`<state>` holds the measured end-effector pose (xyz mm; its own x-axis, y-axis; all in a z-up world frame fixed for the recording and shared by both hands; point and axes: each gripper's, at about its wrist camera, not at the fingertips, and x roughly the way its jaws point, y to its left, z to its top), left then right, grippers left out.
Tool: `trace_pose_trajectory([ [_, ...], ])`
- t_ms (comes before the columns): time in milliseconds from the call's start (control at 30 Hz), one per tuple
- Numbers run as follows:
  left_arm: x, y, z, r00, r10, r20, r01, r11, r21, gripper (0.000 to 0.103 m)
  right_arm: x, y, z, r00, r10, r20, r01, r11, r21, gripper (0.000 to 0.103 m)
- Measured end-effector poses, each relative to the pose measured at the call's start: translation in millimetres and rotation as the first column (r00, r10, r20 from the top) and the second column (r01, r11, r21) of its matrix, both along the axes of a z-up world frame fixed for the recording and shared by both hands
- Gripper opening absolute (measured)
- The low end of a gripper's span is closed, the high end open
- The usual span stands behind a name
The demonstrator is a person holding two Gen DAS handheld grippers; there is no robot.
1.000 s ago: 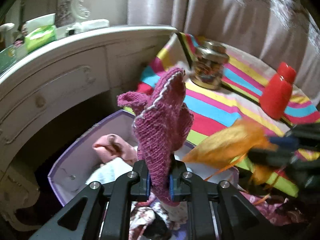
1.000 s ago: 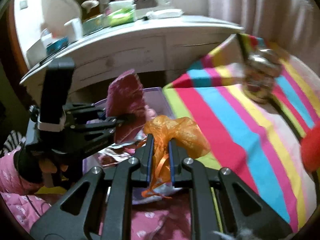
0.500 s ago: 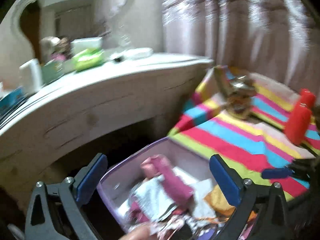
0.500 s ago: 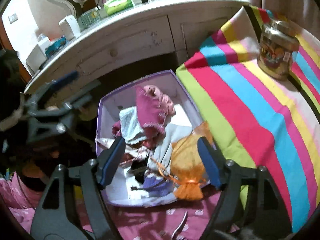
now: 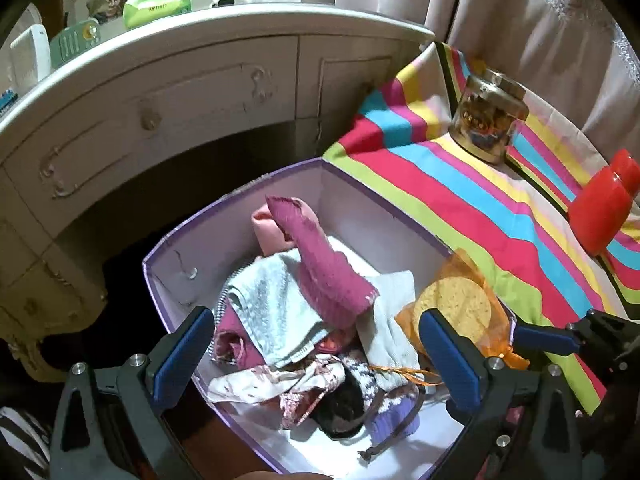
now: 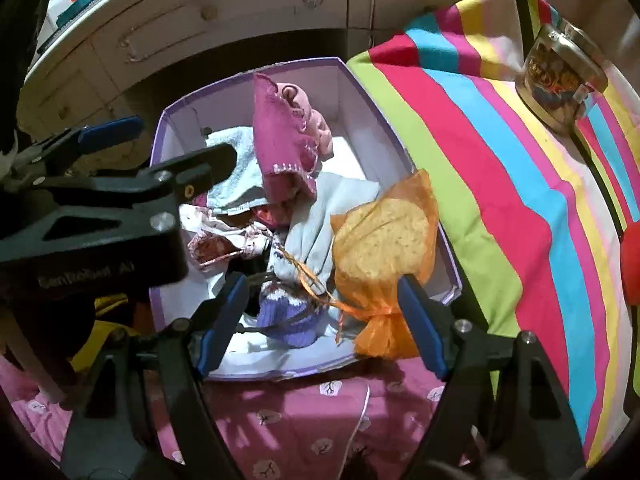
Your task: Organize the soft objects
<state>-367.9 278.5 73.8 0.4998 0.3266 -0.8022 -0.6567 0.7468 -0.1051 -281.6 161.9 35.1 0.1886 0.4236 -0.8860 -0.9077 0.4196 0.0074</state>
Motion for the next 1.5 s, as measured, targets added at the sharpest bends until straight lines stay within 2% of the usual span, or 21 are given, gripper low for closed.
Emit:
trace_pose_trajectory([
  [600, 3.3, 4.0, -12.7, 0.999, -0.001, -0.035, -0.001, 0.999, -0.051, 0.103, 7.0, -2.3, -7.3, 0.998, -0.06, -0.026, 0.06, 0.998, 0.006, 0.079],
  [1500, 6.9, 3.1, -19.7, 0.998, -0.024, -0.053, 0.021, 0.998, -0.056, 0.103, 9.2, -3.2, -12.7, 0.994, -0.089, -0.066, 0.089, 0.996, -0.005, 0.079],
])
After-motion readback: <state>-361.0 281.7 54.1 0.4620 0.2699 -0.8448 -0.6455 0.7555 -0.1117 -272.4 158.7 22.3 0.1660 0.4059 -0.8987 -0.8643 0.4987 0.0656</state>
